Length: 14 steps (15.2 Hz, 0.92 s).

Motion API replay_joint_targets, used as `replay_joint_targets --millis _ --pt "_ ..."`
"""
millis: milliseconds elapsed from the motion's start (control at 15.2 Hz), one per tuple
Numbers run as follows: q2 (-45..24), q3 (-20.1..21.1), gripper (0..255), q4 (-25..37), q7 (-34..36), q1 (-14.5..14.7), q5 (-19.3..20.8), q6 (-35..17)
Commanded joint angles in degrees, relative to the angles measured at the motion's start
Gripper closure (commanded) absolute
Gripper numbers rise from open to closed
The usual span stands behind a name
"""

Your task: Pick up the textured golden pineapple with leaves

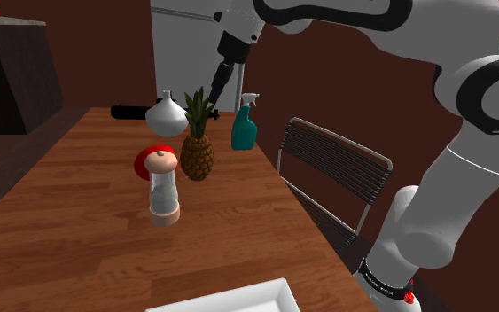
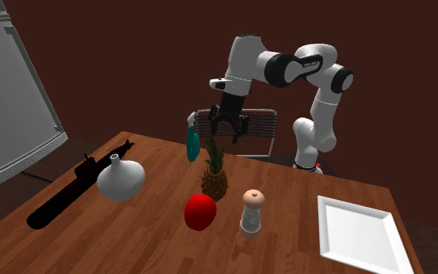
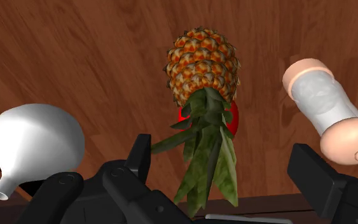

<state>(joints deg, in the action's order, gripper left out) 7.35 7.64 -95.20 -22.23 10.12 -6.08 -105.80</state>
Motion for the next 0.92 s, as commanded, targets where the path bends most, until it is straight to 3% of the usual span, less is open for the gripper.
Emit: replay_joint_targets --millis 0,528,594,858 --pt "-0.40 0.22 0 -0.11 -0.59 0.29 -0.41 -1.45" --pt "0.84 0.23 0 -6.62 -1.19 0.35 -0.79 -6.69" --pt "0.78 0.24 255 -6.50 -1.17 0.35 -0.77 -6.64" --pt "0.72 0.27 255 -6.39 -1.11 0.37 -0.75 -6.59"
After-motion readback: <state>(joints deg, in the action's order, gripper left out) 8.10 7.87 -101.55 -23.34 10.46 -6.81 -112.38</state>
